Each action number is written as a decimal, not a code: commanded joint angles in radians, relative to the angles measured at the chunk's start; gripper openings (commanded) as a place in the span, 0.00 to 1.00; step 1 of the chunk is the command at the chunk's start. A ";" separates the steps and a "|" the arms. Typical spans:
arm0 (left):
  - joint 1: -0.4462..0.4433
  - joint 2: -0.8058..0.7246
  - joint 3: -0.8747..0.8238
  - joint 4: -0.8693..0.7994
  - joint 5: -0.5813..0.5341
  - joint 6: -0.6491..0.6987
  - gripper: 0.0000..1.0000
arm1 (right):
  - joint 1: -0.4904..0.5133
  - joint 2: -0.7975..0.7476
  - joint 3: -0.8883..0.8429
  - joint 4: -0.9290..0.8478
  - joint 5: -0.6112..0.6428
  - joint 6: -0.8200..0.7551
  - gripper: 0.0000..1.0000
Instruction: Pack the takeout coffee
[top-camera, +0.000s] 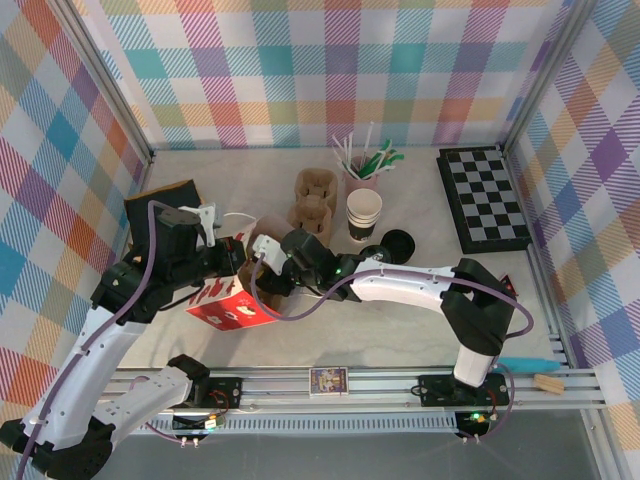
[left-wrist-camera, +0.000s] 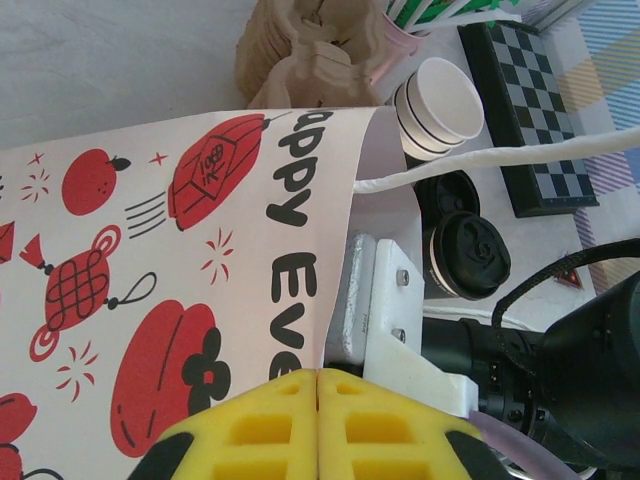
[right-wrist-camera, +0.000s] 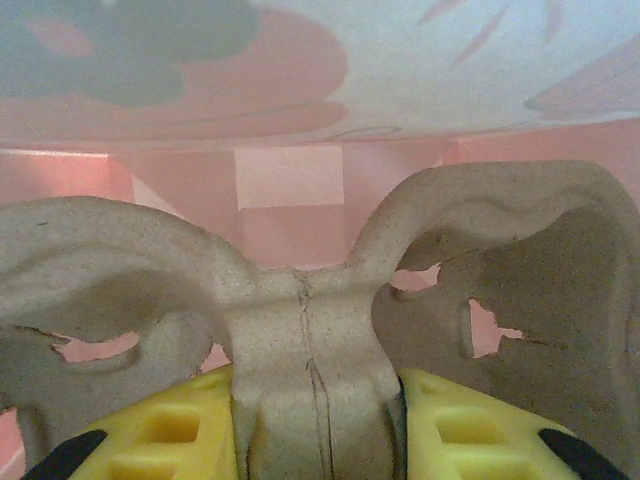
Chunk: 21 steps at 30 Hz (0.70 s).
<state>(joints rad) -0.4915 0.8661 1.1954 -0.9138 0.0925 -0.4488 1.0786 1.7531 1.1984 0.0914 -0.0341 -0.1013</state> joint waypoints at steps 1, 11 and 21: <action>-0.011 -0.017 0.035 0.028 0.021 0.005 0.00 | 0.011 0.000 0.023 -0.049 -0.001 -0.033 0.23; -0.012 -0.017 0.008 0.073 0.074 -0.026 0.00 | 0.037 0.097 0.161 -0.090 0.016 -0.016 0.25; -0.011 -0.021 0.018 0.075 0.077 -0.033 0.00 | 0.038 0.130 0.172 -0.063 0.036 0.033 0.24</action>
<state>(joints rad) -0.4923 0.8570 1.1954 -0.9085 0.0925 -0.4583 1.1030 1.8713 1.3357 0.0284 -0.0105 -0.0883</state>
